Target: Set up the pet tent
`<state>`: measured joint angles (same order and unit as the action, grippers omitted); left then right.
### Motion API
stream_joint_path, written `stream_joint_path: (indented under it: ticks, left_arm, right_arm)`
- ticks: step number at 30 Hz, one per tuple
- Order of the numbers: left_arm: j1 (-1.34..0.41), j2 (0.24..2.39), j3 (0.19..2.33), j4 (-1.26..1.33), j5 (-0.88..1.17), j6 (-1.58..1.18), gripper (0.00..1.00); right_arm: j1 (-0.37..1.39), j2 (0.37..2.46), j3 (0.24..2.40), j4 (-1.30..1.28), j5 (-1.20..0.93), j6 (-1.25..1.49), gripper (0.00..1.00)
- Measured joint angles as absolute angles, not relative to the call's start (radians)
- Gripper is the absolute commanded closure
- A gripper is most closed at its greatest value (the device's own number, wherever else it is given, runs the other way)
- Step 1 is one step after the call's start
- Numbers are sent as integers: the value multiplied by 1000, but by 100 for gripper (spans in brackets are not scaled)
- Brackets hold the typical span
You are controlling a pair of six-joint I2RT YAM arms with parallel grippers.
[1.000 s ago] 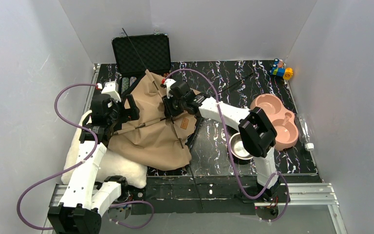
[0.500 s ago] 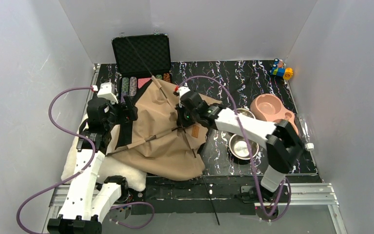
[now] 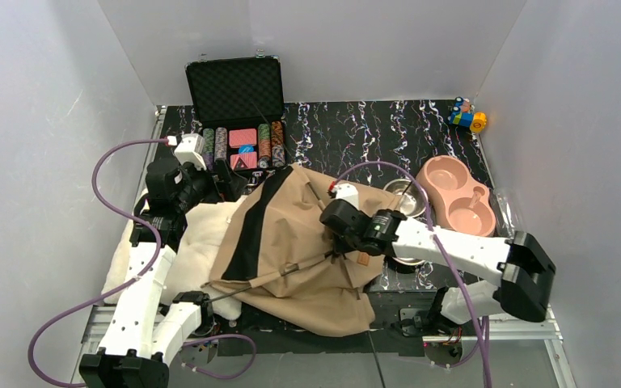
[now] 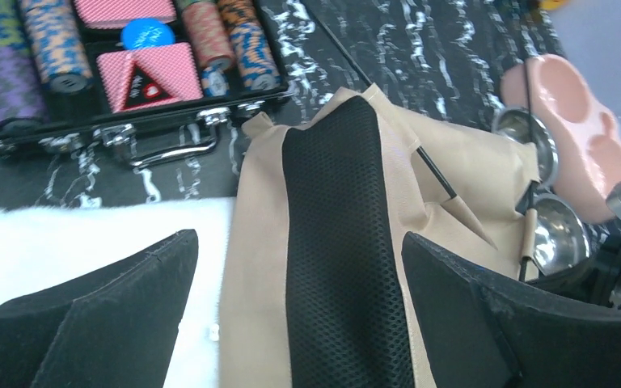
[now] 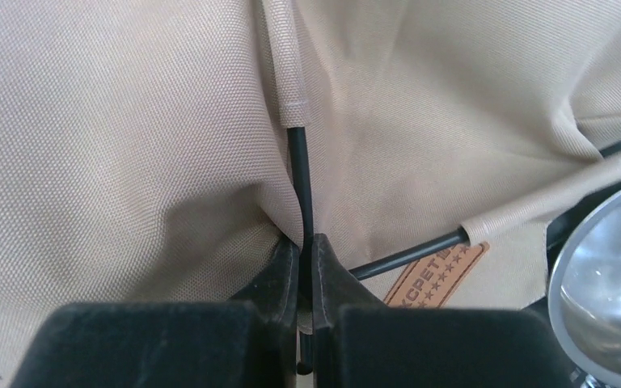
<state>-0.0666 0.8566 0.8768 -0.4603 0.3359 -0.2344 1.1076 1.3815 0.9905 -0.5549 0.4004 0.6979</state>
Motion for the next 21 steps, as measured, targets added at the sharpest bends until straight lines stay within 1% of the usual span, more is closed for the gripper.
stream_joint_path:
  ticks: [4, 8, 9, 12, 13, 17, 19, 21]
  left_arm:
    - [-67, 857, 875, -424, 426, -236, 2]
    - [-70, 892, 874, -402, 489, -251, 2]
    - [-74, 911, 874, -399, 501, -255, 2]
    - [-86, 965, 872, -395, 524, -270, 2]
    - [-89, 979, 870, -395, 530, -273, 2]
    - [-94, 989, 854, -398, 545, -282, 2]
    - [-95, 986, 851, -395, 547, -284, 2]
    - [-95, 984, 849, -395, 547, -287, 2]
  right_arm:
    - [1108, 1283, 940, -618, 467, 735, 99]
    - [1108, 1205, 899, -632, 479, 734, 99]
    - [1108, 1188, 886, -633, 474, 733, 89]
    - [1108, 1143, 847, -649, 444, 730, 53]
    - [1108, 1129, 837, -657, 432, 735, 45]
    - [1108, 1067, 823, -716, 383, 730, 24]
    - [1108, 1036, 831, -735, 369, 716, 19]
    - [1108, 1015, 862, -750, 367, 692, 17]
